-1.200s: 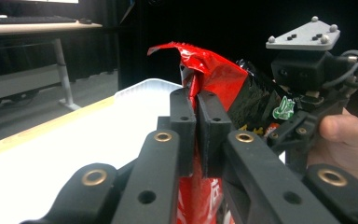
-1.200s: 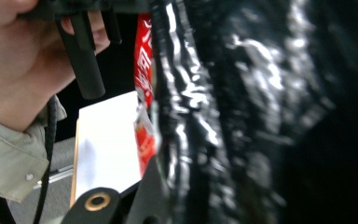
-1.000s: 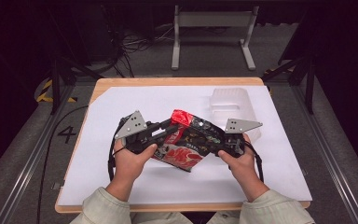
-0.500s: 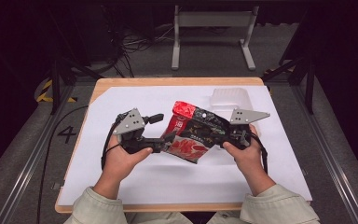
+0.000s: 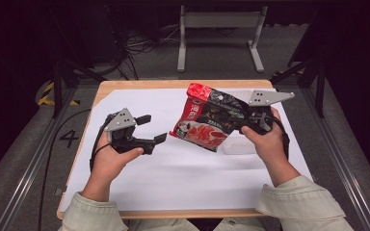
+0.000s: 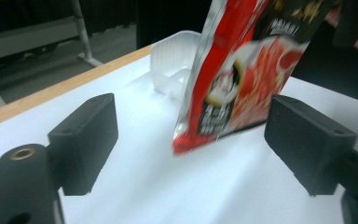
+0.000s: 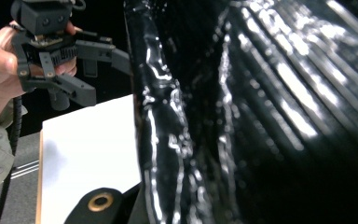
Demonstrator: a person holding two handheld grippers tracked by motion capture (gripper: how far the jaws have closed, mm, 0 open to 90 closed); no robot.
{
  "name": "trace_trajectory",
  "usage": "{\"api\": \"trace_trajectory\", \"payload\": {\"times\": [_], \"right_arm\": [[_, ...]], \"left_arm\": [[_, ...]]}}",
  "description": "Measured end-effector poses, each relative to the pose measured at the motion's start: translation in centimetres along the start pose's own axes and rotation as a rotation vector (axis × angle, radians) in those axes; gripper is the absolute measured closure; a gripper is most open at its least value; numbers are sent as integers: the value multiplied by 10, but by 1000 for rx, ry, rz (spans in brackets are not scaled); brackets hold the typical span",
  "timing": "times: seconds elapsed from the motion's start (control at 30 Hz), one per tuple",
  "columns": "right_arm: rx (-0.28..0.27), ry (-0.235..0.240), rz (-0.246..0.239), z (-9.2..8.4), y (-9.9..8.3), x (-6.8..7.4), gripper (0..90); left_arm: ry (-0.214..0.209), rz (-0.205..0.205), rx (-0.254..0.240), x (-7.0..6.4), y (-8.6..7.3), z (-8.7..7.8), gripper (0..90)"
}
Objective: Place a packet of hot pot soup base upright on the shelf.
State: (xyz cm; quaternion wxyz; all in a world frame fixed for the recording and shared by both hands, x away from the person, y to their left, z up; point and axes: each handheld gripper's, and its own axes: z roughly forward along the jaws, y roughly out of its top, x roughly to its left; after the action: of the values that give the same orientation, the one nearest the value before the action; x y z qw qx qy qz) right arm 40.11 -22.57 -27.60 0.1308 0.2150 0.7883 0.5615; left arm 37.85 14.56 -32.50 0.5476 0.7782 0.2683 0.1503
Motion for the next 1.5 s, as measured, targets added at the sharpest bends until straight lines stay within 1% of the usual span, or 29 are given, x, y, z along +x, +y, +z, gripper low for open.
{"api": "trace_trajectory", "payload": {"times": [0.03, 0.07, 0.1, 0.13, 0.17, 0.23, 0.27, 0.3, 0.37, 0.4, 0.43, 0.47, 0.5, 0.53, 0.57, 0.6, 0.63, 0.67, 0.73, 0.77, 0.83, 1.0, 1.17, 1.3, 1.5], "right_arm": [[3, -8, -6, -2, 4, -2, 853], [4, -16, -9, -4, 7, -3, 853], [4, -21, -10, -5, 9, -4, 853], [4, -21, -10, -5, 9, -4, 853], [8, -37, -18, -8, 15, -9, 852], [9, -46, -19, -10, 17, -12, 853], [10, -53, -19, -11, 19, -14, 853], [14, -75, -21, -14, 24, -20, 852], [15, -83, -22, -15, 25, -22, 852], [19, -95, -23, -16, 27, -26, 852], [32, -117, -24, -17, 31, -31, 852], [36, -127, -26, -17, 33, -33, 852], [36, -127, -26, -17, 33, -33, 852], [44, -141, -31, -17, 35, -36, 852], [54, -164, -33, -18, 38, -41, 852], [58, -174, -38, -18, 39, -44, 852], [62, -185, -37, -18, 40, -47, 851], [62, -185, -37, -18, 40, -47, 851], [70, -206, -34, -18, 41, -52, 851], [75, -217, -36, -18, 42, -56, 851], [80, -223, -35, -18, 42, -58, 851], [93, -259, -32, -22, 44, -72, 851], [103, -285, -30, -23, 44, -81, 850], [115, -315, -27, -25, 44, -89, 850], [128, -357, -21, -28, 43, -103, 850]], "left_arm": [[1, -2, 6, 2, -1, -1, 162], [2, -23, 18, 4, -3, -3, 149], [2, -25, 24, 6, -4, -4, 146], [2, -25, 24, 6, -4, -4, 141], [9, -41, 22, 9, -5, -6, 133], [10, -36, 22, 10, -6, -7, 126], [12, -40, 22, 12, -6, -9, 126], [13, -51, 21, 14, -7, -10, 122], [15, -54, 23, 15, -8, -11, 117], [17, -54, 23, 16, -9, -11, 117], [17, -59, 27, 16, -9, -12, 105], [14, -63, 51, 18, -10, -12, 94], [14, -63, 51, 18, -10, -12, 90], [15, -67, 59, 18, -10, -12, 90], [15, -67, 70, 19, -11, -12, 79], [13, -68, 72, 19, -11, -12, 72], [11, -57, 78, 20, -12, -12, 68], [11, -57, 78, 20, -12, -12, 63], [8, -53, 99, 20, -13, -11, 54], [7, -45, 101, 20, -14, -10, 51], [6, -50, 103, 20, -14, -10, 49], [4, -45, 106, 22, -15, -10, 50], [4, -48, 109, 22, -16, -10, 51], [3, -43, 121, 22, -16, -10, 52], [2, -43, 120, 23, -17, -11, 51]]}}
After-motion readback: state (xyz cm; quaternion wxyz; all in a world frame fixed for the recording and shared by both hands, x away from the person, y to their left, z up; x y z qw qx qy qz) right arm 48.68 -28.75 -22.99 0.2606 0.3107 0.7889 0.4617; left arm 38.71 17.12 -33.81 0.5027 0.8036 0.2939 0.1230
